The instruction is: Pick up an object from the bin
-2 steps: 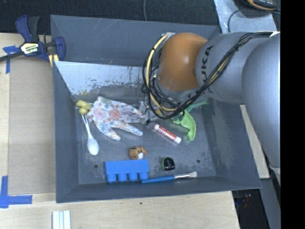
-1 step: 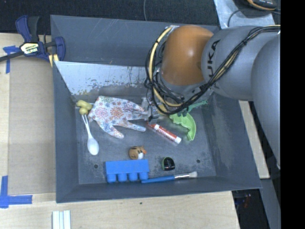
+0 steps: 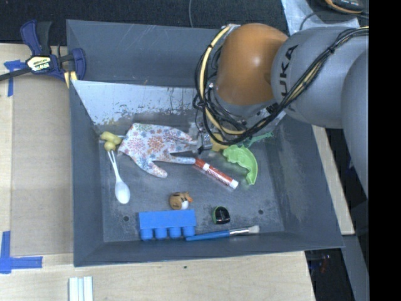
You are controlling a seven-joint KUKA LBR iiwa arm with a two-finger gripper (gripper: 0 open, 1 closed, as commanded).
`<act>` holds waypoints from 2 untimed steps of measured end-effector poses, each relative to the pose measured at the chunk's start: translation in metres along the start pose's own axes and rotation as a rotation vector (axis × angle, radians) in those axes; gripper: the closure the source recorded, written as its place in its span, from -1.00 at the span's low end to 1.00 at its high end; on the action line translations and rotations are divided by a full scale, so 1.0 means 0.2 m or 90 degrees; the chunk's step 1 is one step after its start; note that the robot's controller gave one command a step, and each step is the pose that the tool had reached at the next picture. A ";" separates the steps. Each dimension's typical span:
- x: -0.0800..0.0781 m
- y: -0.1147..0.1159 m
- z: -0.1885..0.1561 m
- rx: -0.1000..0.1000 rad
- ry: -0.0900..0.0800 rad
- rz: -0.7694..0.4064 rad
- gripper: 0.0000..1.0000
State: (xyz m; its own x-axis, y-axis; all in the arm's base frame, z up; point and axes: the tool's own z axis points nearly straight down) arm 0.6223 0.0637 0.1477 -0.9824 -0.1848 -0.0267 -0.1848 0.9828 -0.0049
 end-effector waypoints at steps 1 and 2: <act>0.00 0.00 -0.09 0.000 -0.001 0.000 1.00; -0.01 0.00 -0.15 0.000 -0.002 0.000 1.00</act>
Offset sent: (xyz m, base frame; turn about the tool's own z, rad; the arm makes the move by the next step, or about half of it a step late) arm 0.0001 0.0000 0.0389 -0.0002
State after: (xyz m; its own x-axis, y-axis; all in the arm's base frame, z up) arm 0.6230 0.0637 0.1782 -0.9822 -0.1854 -0.0305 -0.1853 0.9827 -0.0052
